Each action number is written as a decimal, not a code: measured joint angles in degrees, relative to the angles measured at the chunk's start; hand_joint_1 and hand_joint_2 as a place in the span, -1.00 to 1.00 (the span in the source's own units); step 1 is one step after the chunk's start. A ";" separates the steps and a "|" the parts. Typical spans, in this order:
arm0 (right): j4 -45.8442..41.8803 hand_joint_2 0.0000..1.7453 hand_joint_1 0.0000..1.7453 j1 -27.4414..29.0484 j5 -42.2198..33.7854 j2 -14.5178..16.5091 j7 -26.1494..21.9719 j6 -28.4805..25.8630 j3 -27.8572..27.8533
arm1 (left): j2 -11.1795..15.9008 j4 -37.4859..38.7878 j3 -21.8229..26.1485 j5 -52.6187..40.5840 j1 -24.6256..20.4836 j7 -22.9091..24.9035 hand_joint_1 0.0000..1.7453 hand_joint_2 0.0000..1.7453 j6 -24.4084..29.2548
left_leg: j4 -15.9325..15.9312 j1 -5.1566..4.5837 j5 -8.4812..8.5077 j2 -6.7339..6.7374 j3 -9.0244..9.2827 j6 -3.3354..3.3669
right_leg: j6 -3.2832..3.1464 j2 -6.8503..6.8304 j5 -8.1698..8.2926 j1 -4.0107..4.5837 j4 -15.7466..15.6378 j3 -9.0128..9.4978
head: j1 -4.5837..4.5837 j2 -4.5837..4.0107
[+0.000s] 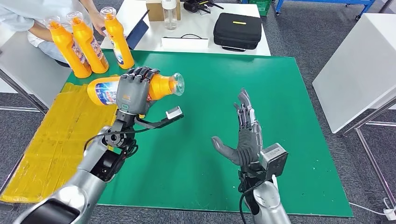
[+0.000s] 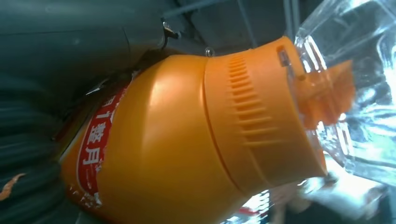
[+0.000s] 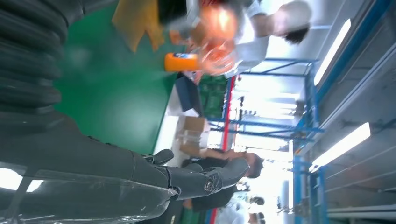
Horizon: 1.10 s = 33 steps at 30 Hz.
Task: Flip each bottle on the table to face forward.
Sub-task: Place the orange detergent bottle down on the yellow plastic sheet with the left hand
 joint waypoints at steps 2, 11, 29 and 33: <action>-1.03 1.00 -1.00 0.38 -0.48 -0.51 -0.20 1.61 -0.92 | 2.64 6.86 -7.53 0.67 -3.90 3.75 1.00 1.00 -0.77 | -0.01 0.01 0.03 0.00 0.04 -0.04 | -0.05 0.01 0.03 0.01 0.02 0.06 | 0.02 0.00; -2.05 1.00 -1.00 0.71 0.02 -0.91 0.24 3.97 -4.33 | 8.98 27.73 -21.31 2.19 -9.29 -0.19 1.00 1.00 -4.30 | -0.01 0.02 0.05 0.28 0.08 -0.08 | -0.15 0.23 0.12 0.03 0.11 -0.01 | 0.00 0.00; -2.81 1.00 -1.00 2.58 2.73 -0.41 0.76 5.70 -8.32 | 13.58 36.56 -12.27 8.66 -6.48 -9.02 -1.00 1.00 -3.81 | -0.01 0.06 0.07 0.05 -0.02 -0.11 | -0.21 0.10 0.06 0.07 0.11 -0.04 | 0.01 0.00; -2.23 1.00 -1.00 2.49 3.41 0.33 0.88 5.89 -8.57 | 12.77 36.58 -8.03 10.68 -5.67 -11.19 -1.00 1.00 -0.68 | -0.01 0.06 0.07 0.02 -0.02 -0.12 | -0.21 0.08 0.06 0.07 0.11 -0.04 | 0.03 0.00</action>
